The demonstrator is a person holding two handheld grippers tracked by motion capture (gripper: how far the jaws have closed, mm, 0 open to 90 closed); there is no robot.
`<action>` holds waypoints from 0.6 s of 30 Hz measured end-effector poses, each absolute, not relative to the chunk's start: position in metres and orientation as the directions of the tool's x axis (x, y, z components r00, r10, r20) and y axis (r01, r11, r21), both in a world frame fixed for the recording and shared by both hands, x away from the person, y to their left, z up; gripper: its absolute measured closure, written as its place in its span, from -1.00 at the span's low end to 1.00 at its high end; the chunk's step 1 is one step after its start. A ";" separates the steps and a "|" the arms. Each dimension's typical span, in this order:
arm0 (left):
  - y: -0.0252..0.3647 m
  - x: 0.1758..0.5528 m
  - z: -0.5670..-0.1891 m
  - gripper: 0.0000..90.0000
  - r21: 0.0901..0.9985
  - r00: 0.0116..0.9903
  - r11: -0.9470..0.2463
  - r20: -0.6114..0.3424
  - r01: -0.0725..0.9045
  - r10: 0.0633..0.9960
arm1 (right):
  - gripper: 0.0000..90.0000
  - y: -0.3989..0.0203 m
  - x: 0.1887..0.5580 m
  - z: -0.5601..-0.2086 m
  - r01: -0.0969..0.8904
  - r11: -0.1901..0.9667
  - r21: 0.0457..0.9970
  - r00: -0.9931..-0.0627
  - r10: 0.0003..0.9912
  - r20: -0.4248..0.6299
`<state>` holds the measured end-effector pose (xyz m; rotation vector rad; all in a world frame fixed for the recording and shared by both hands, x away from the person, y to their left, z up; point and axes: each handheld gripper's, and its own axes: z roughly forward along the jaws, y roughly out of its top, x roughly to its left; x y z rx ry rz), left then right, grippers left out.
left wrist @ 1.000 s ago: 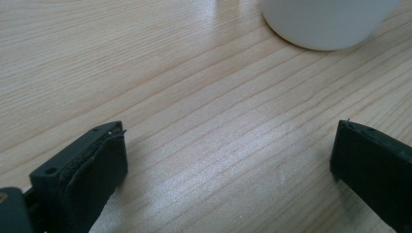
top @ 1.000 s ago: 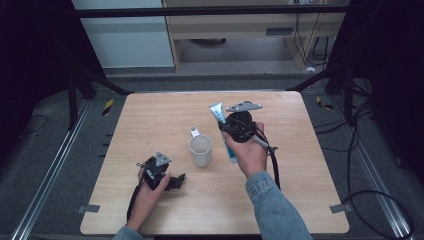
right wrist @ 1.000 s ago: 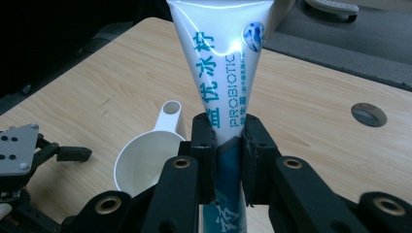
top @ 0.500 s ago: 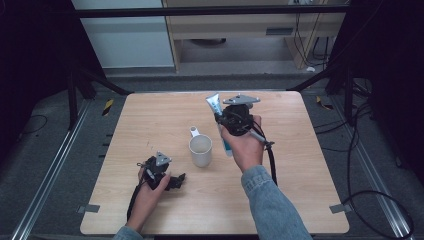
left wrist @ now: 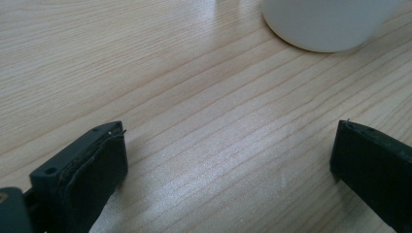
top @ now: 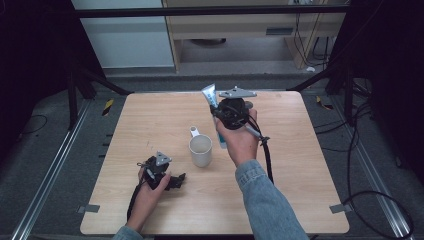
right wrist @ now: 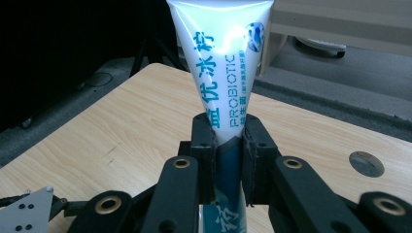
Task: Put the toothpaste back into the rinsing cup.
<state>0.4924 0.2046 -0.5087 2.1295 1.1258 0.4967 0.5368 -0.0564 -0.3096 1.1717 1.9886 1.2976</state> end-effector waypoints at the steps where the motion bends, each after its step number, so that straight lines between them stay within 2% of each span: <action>1: 0.205 0.492 -0.509 -1.00 0.710 0.555 -0.404 0.022 0.577 0.831 | 0.73 -0.056 0.537 -0.309 0.389 0.178 0.904 -0.511 0.858 0.051; 8: 0.204 0.492 -0.509 -1.00 0.712 0.554 -0.402 0.022 0.576 0.832 | 0.73 -0.052 0.535 -0.306 0.367 0.158 0.917 -0.500 0.864 0.051; 12: 0.204 0.492 -0.509 -1.00 0.711 0.554 -0.402 0.022 0.576 0.832 | 0.73 -0.048 0.533 -0.304 0.323 0.103 0.941 -0.466 0.883 0.063; 18: 0.204 0.493 -0.509 -1.00 0.712 0.553 -0.402 0.022 0.577 0.833 | 0.73 -0.041 0.536 -0.307 0.311 0.097 0.946 -0.490 0.868 0.072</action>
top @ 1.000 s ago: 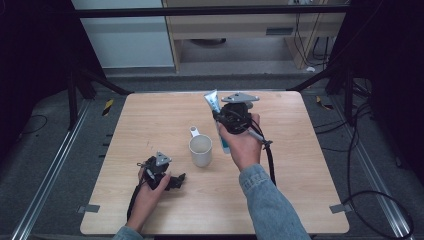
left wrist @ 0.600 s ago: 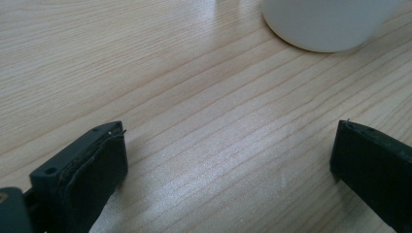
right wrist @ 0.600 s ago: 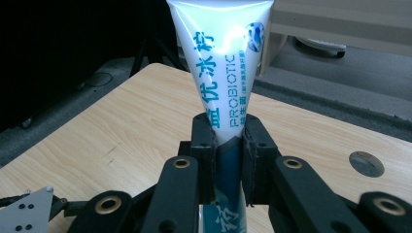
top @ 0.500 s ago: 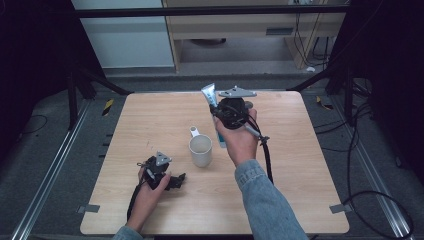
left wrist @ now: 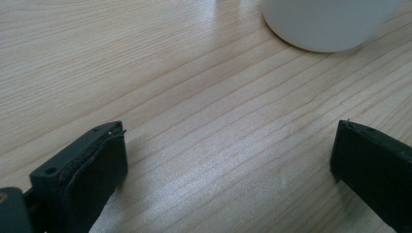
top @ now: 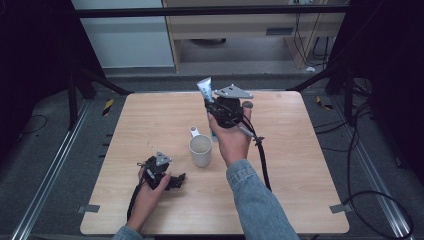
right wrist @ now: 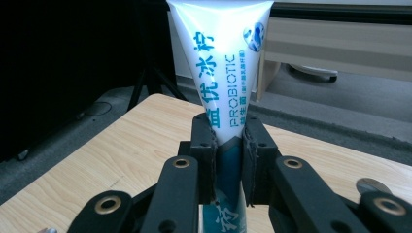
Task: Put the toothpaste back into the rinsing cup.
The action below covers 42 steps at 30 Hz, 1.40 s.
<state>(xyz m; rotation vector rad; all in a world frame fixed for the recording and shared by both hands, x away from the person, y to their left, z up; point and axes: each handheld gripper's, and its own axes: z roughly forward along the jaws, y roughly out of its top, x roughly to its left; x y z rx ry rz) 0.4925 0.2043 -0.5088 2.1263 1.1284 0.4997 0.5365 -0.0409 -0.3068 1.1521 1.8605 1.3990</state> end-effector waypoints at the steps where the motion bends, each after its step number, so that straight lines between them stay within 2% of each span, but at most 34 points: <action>1: 0.204 0.493 -0.509 -1.00 0.711 0.552 -0.402 0.023 0.577 0.833 | 0.73 -0.041 0.536 -0.307 0.311 0.097 0.946 -0.490 0.868 0.072; 17: 0.204 0.493 -0.509 -1.00 0.711 0.553 -0.402 0.023 0.577 0.833 | 0.73 -0.026 0.537 -0.319 0.253 0.047 0.966 -0.490 0.867 0.086; 42: 0.204 0.493 -0.509 -1.00 0.712 0.552 -0.401 0.022 0.576 0.833 | 0.73 -0.010 0.534 -0.345 0.250 0.037 0.967 -0.513 0.852 0.100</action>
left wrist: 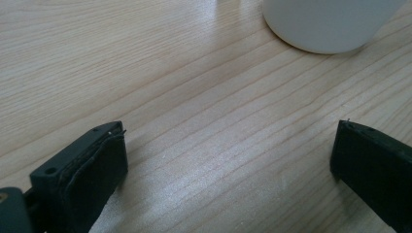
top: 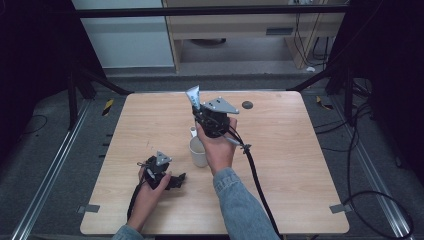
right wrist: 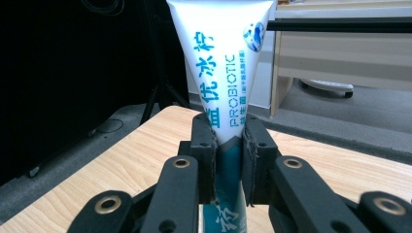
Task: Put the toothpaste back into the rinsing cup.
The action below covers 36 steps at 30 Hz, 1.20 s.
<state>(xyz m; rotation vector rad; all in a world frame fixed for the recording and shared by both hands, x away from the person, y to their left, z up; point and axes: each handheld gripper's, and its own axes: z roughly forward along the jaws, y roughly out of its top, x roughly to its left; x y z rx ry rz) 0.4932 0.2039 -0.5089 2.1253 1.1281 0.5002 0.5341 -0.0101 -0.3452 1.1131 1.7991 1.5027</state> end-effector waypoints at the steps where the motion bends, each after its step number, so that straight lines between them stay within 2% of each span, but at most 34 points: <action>1: 0.204 0.493 -0.509 -1.00 0.712 0.552 -0.401 0.022 0.576 0.833 | 0.73 -0.010 0.534 -0.345 0.250 0.037 0.967 -0.513 0.852 0.100; 12: 0.204 0.493 -0.509 -1.00 0.715 0.552 -0.398 0.019 0.575 0.833 | 0.73 -0.008 0.532 -0.372 0.283 0.036 0.958 -0.494 0.862 0.114; 36: 0.204 0.494 -0.509 -1.00 0.713 0.555 -0.400 0.018 0.576 0.831 | 0.73 -0.006 0.527 -0.396 0.305 0.056 0.951 -0.487 0.867 0.105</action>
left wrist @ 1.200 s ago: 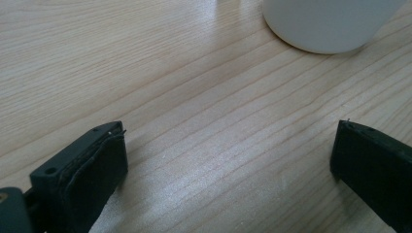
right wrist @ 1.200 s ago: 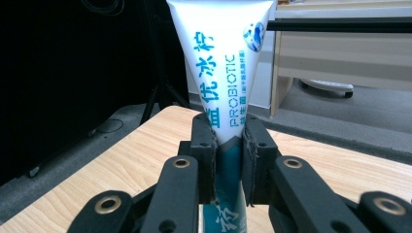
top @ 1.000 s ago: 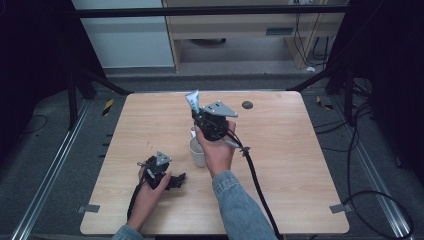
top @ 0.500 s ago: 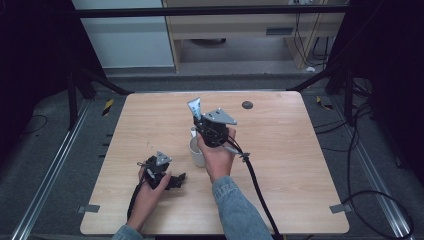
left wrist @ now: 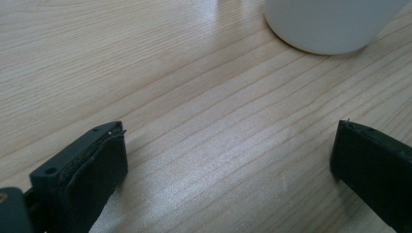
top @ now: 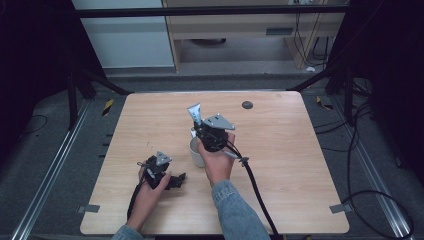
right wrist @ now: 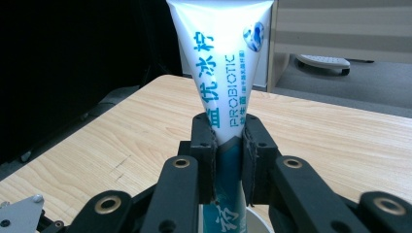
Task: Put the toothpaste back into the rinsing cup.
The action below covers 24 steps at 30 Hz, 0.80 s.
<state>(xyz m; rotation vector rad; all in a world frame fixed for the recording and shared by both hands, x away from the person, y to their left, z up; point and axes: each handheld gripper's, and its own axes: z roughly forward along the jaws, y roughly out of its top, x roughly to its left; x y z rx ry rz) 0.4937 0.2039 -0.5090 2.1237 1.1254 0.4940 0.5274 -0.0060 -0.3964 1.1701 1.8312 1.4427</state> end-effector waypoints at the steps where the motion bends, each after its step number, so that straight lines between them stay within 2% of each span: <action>1: 0.204 0.494 -0.509 -1.00 0.713 0.555 -0.400 0.017 0.576 0.831 | 0.73 -0.006 0.528 -0.397 0.304 0.056 0.951 -0.487 0.867 0.105; 24: 0.204 0.494 -0.509 -1.00 0.713 0.557 -0.401 0.017 0.576 0.831 | 0.73 -0.002 0.529 -0.410 0.298 0.064 0.952 -0.481 0.872 0.093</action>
